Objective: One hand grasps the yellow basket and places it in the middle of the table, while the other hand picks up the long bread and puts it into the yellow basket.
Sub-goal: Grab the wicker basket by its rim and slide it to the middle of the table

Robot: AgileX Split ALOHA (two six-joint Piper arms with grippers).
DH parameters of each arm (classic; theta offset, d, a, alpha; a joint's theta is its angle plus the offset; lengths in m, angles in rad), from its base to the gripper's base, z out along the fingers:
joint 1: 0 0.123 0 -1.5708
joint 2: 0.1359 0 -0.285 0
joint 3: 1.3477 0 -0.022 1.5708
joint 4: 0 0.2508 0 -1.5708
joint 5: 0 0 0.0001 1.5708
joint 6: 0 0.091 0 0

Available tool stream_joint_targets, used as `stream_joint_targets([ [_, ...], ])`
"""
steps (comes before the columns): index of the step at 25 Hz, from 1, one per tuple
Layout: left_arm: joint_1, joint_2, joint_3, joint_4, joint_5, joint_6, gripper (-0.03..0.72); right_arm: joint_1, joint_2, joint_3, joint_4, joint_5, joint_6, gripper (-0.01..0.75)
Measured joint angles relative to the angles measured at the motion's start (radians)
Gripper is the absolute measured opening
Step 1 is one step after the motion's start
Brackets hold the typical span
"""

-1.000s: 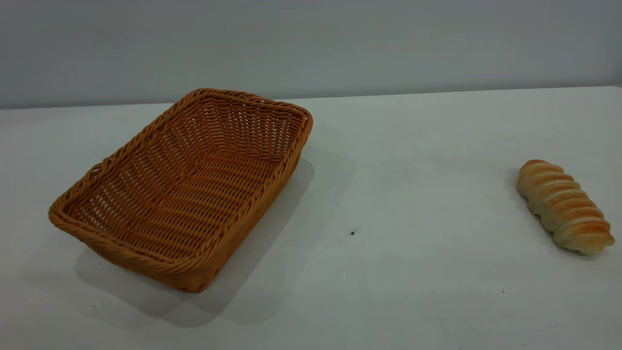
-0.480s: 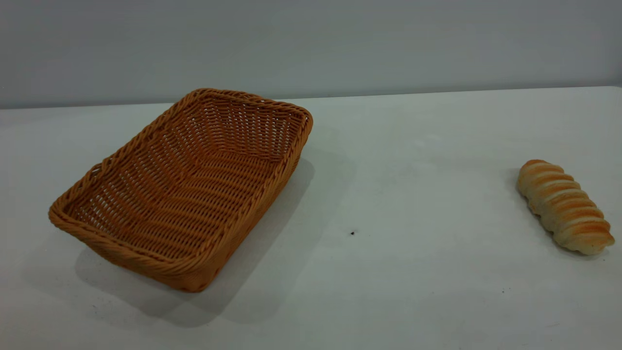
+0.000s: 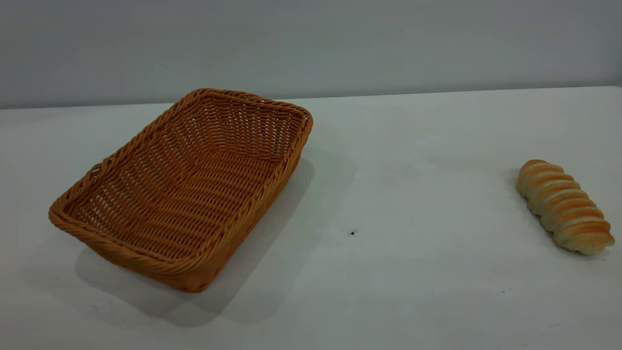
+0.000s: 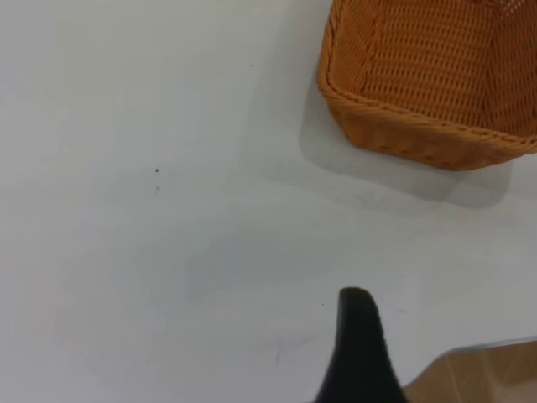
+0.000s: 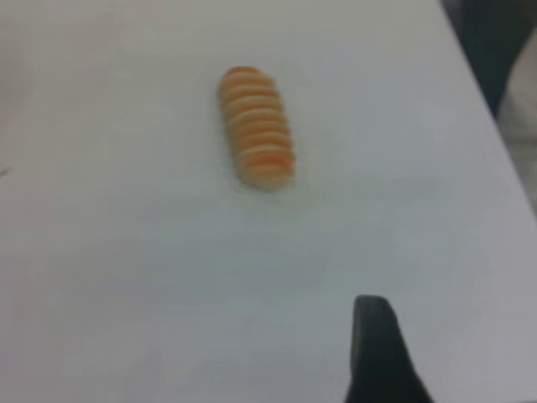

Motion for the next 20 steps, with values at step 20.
stream_joint_targets([
  [20, 0.0, 0.53, -0.013, 0.053, -0.42, -0.223, 0.584, 0.025, 0.449, -0.19, -0.116, -0.142, 0.01, 0.484],
])
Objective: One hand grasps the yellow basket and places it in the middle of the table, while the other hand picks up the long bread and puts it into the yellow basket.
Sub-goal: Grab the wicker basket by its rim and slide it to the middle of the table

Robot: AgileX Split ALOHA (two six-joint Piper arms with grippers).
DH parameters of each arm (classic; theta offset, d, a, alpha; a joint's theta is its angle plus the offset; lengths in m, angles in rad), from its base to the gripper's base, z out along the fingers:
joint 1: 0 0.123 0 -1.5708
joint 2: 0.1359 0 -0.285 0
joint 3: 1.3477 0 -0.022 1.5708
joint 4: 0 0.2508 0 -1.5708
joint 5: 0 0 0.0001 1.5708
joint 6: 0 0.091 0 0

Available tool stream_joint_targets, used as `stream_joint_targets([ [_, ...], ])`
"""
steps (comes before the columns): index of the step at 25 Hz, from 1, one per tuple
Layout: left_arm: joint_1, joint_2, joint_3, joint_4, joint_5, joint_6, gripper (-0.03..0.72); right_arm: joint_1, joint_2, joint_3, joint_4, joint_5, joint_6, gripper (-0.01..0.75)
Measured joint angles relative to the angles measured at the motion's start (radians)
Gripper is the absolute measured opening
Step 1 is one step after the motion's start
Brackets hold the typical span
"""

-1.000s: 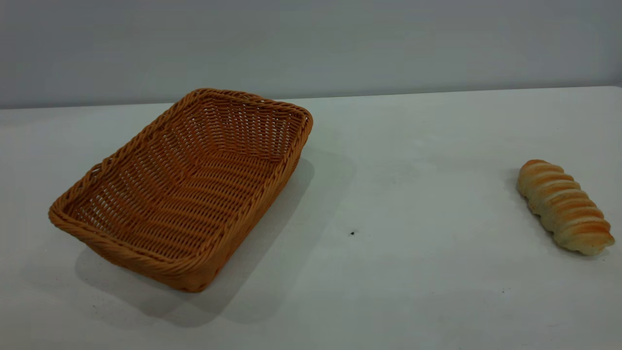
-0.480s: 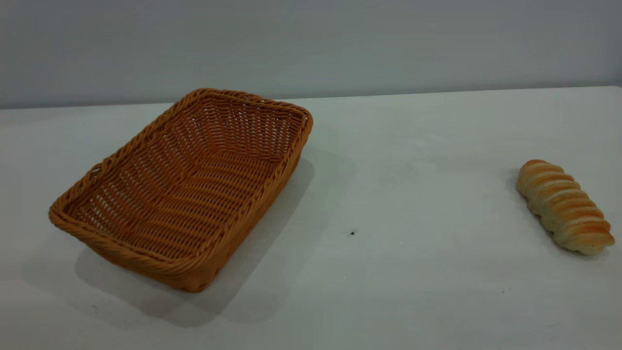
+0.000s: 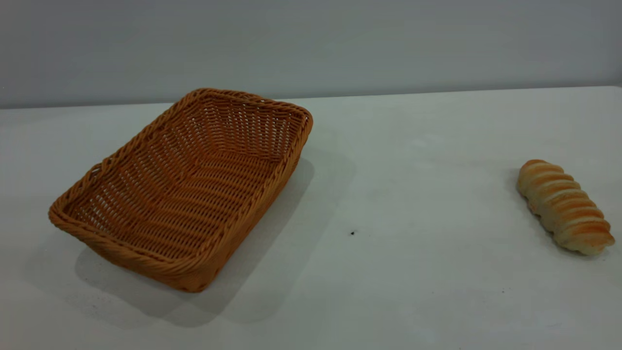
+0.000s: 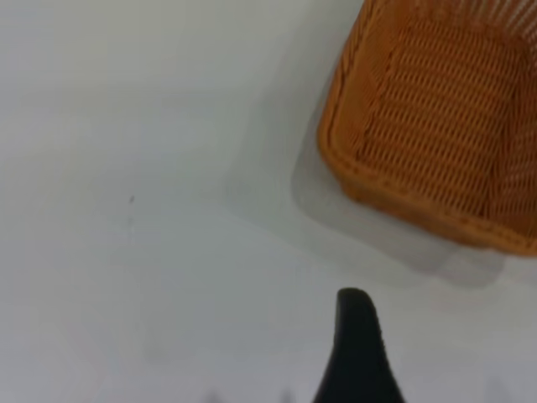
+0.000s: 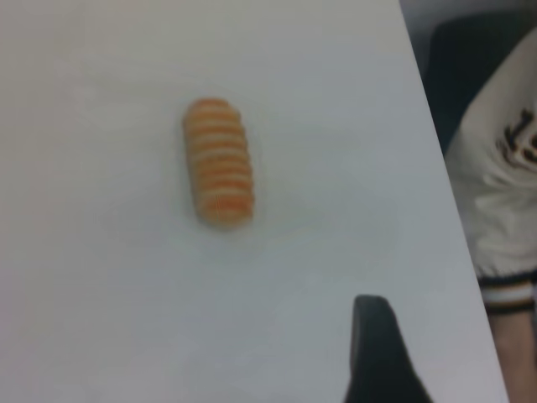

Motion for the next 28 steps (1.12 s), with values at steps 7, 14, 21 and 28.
stream_joint_targets([
  [7, 0.0, 0.315, 0.0, 0.0, -0.223, -0.068, 0.584, 0.0, 0.277, -0.051, -0.002, -0.039, 0.011, 0.484],
  [14, 0.0, 0.612, -0.03, 0.0, -0.326, -0.241, 0.584, 0.0, 0.415, -0.051, 0.034, -0.073, 0.027, 0.484],
  [21, 0.0, 0.801, -0.169, 0.0, -0.244, -0.446, 0.584, 0.0, 0.427, -0.052, 0.078, -0.084, 0.026, 0.484],
  [28, 0.0, 0.925, -0.252, -0.004, -0.145, -0.675, 0.584, 0.0, 0.427, -0.052, 0.163, -0.089, -0.023, 0.484],
])
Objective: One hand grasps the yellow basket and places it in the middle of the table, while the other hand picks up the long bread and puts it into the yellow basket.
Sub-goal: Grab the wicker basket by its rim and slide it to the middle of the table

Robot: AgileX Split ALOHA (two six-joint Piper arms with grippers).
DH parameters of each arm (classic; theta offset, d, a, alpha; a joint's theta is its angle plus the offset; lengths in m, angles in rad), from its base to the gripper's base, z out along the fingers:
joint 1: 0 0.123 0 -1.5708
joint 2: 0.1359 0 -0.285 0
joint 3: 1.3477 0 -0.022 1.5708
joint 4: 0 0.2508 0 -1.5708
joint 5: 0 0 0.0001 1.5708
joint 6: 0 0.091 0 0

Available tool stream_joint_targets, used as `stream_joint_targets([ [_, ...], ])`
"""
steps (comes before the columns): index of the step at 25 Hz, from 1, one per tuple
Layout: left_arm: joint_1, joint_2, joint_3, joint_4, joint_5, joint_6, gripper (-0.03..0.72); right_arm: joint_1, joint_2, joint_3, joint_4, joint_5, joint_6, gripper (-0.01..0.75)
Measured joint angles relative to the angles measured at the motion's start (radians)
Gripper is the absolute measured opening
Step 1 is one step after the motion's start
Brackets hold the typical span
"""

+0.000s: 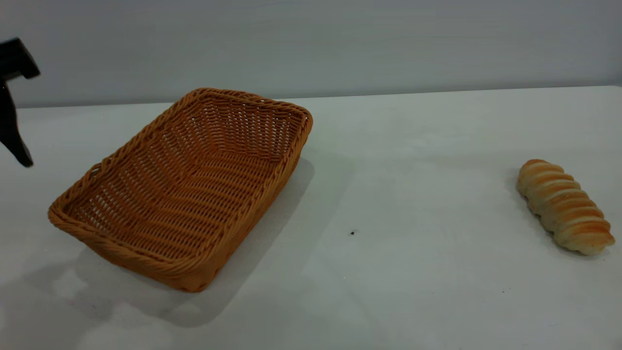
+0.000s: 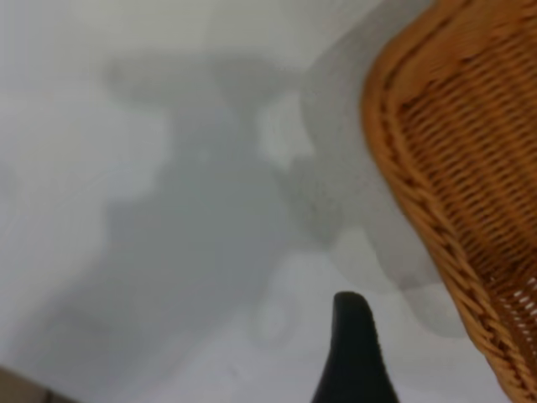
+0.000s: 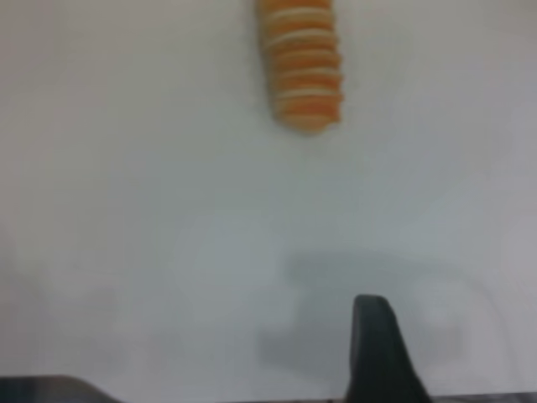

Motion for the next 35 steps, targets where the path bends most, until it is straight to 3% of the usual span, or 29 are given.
stream_joint_targets([
  [5, 0.0, 0.09, -0.009, -0.067, -0.04, -0.121, 0.584, 0.0, 0.0, 0.0, 0.077, -0.003, -0.044, 0.484],
  [13, 0.0, 0.236, -0.012, -0.19, -0.18, -0.137, 0.584, 0.015, 0.0, 0.0, 0.129, -0.017, -0.08, 0.484],
  [20, 0.0, 0.32, -0.055, -0.198, -0.205, -0.139, 0.584, 0.066, 0.0, 0.0, 0.123, -0.017, -0.085, 0.484],
  [29, 0.0, 0.42, -0.102, -0.198, -0.221, -0.139, 0.584, 0.067, 0.0, 0.0, 0.121, -0.022, -0.085, 0.484],
  [35, 0.0, 0.482, -0.107, -0.198, -0.295, -0.139, 0.582, 0.067, 0.0, 0.0, 0.121, -0.024, -0.085, 0.484],
])
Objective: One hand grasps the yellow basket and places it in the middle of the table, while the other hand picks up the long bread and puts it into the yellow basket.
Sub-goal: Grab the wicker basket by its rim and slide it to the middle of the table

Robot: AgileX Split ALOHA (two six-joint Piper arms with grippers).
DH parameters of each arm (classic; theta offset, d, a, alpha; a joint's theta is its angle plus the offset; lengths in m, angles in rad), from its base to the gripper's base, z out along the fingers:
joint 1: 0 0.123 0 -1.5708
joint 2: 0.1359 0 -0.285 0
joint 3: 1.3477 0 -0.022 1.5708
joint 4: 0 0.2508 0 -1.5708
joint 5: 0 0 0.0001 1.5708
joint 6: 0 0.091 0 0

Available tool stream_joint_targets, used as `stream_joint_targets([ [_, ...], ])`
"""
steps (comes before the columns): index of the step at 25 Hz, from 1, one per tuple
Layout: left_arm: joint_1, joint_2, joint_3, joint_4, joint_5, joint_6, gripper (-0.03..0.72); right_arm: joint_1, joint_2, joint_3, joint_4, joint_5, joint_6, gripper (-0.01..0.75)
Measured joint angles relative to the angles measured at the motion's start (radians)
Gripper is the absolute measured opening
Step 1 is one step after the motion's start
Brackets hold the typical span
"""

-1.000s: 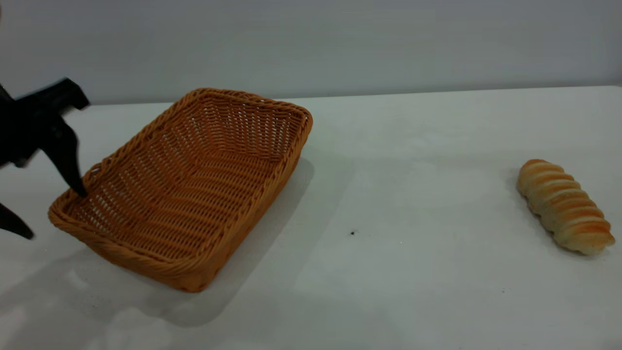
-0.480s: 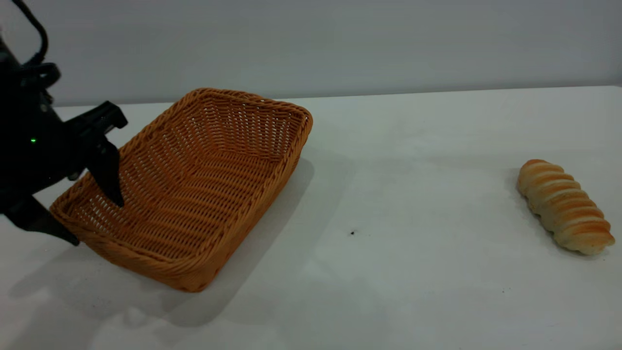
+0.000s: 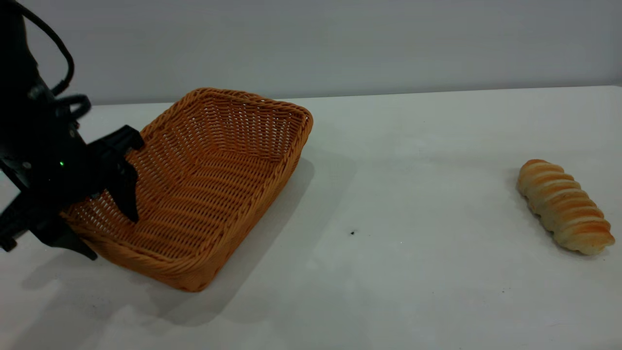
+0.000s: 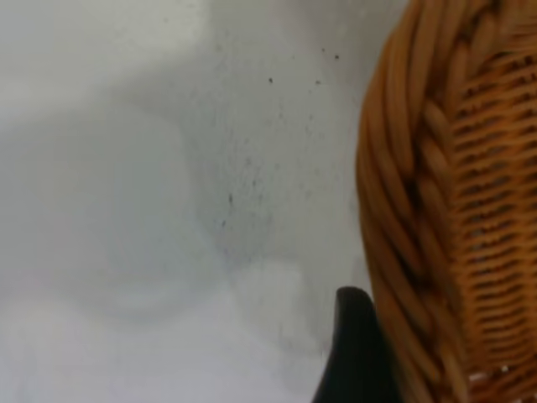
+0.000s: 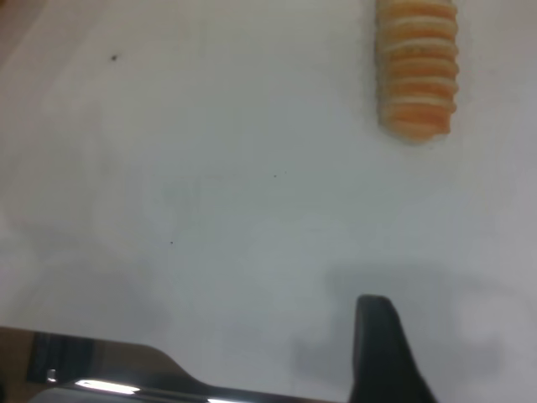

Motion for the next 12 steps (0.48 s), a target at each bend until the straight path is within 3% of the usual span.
stream_joint_targets([
  [3, 0.0, 0.028, 0.0, 0.0, -0.029, -0.001, 0.537, 0.0, 0.0, 0.0, -0.002, 0.0, 0.0, 0.484],
  [5, 0.0, 0.035, 0.0, 0.0, -0.04, -0.004, 0.455, 0.0, 0.0, 0.0, -0.004, 0.0, 0.0, 0.484],
  [8, 0.0, 0.036, 0.0, 0.0, -0.066, -0.007, 0.223, 0.0, 0.0, 0.0, -0.006, -0.001, 0.0, 0.484],
  [10, 0.001, 0.036, -0.001, -0.008, -0.094, -0.023, 0.119, 0.0, 0.0, 0.0, -0.007, -0.003, 0.0, 0.484],
  [12, 0.001, 0.036, -0.002, -0.005, -0.111, -0.015, 0.116, 0.0, 0.0, 0.0, -0.007, -0.004, 0.0, 0.484],
])
